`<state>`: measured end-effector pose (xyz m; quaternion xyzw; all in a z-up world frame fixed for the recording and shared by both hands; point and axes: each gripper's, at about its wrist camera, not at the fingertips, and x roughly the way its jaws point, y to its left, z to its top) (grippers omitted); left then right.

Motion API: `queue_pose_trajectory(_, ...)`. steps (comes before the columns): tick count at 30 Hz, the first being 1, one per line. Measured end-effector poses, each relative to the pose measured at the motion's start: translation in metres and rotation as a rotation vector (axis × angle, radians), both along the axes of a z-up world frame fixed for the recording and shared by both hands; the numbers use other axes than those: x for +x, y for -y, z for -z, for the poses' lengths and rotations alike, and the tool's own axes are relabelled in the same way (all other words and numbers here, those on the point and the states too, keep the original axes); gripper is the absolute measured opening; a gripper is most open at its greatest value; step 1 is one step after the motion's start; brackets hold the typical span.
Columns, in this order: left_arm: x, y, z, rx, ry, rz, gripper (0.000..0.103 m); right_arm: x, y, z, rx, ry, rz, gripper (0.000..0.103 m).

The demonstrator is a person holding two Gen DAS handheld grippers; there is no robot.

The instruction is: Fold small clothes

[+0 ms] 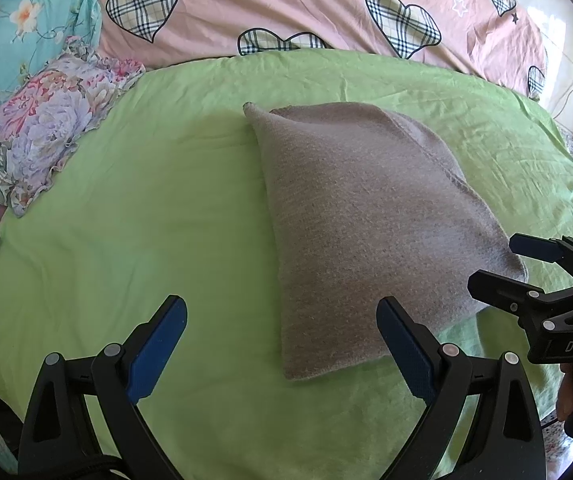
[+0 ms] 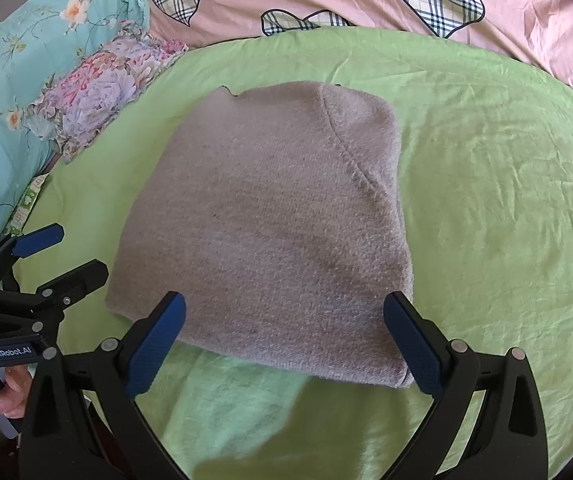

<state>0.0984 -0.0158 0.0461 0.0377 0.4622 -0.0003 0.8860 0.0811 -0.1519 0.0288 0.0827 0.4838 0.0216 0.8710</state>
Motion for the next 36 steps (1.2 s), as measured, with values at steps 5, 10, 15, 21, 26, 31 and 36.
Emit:
queue_pose_trajectory(5,-0.0003,-0.0009,-0.0010,-0.002,0.003,0.001,0.096,0.0007,0.0012,0.0001,0.001,0.001,-0.003,0.099)
queue_pose_trajectory(10,-0.0009,-0.0009,-0.0015,-0.001,0.004,0.005,0.096,0.0009,0.0017,0.0003,0.000,0.001,-0.004,0.099)
queue_pose_trajectory(15,0.0000,-0.0007,-0.0015,-0.001,0.004,0.008,0.096,0.0017,0.0026,-0.0001,0.002,0.001,-0.002,0.099)
queue_pose_trajectory(21,-0.0003,0.0001,-0.0017,0.000,0.005,0.016,0.096,0.0020,0.0033,-0.0001,0.004,0.002,-0.003,0.099)
queue_pose_trajectory(26,-0.0005,-0.0007,-0.0019,-0.003,0.004,0.015,0.096,0.0027,0.0060,-0.0019,0.006,0.005,-0.004,0.099)
queue_pose_trajectory(31,-0.0008,-0.0004,-0.0021,-0.002,0.008,0.020,0.096,0.0022,0.0066,-0.0038,0.007,0.007,-0.002,0.099)
queue_pose_trajectory(36,-0.0009,-0.0006,-0.0020,-0.002,0.008,0.023,0.096,0.0016,0.0059,-0.0043,0.005,0.008,-0.001,0.099)
